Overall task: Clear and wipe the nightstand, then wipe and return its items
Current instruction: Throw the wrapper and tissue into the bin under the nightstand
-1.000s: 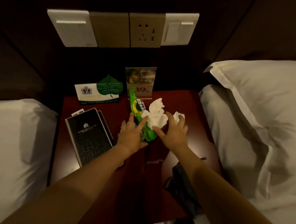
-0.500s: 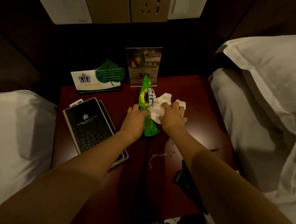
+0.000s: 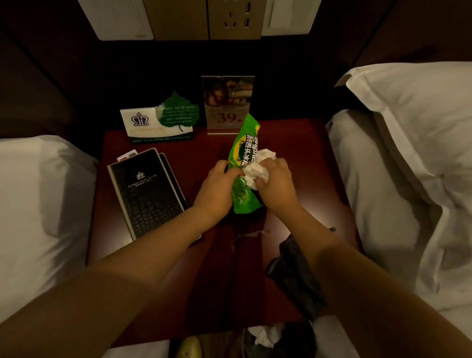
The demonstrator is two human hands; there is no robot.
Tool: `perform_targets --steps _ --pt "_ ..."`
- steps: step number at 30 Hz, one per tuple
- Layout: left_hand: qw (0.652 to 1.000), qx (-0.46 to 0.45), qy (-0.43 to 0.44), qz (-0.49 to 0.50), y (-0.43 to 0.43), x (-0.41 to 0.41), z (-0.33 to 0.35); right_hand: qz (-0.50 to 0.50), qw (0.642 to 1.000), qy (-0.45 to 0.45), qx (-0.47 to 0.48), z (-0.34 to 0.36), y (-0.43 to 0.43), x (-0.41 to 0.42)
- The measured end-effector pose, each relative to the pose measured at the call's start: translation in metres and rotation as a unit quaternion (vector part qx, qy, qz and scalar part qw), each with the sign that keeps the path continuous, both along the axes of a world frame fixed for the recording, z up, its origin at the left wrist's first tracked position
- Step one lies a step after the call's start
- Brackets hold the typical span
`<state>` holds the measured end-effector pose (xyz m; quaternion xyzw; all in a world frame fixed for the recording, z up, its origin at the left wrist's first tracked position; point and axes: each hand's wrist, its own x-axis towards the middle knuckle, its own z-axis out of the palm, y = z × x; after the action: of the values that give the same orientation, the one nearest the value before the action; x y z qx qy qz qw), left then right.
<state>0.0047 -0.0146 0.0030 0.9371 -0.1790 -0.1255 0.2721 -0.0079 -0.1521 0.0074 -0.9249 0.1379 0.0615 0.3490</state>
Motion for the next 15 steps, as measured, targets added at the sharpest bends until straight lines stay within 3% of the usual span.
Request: perform_targets --steps 7,15 --pt "0.999 -0.022 -0.012 0.04 -0.006 -0.048 0.034 0.023 0.999 -0.033 0.026 0.023 -0.002 -0.035" --pt "0.996 -0.014 0.011 0.085 0.004 -0.159 0.047 0.084 0.994 -0.027 0.071 0.024 0.006 -0.136"
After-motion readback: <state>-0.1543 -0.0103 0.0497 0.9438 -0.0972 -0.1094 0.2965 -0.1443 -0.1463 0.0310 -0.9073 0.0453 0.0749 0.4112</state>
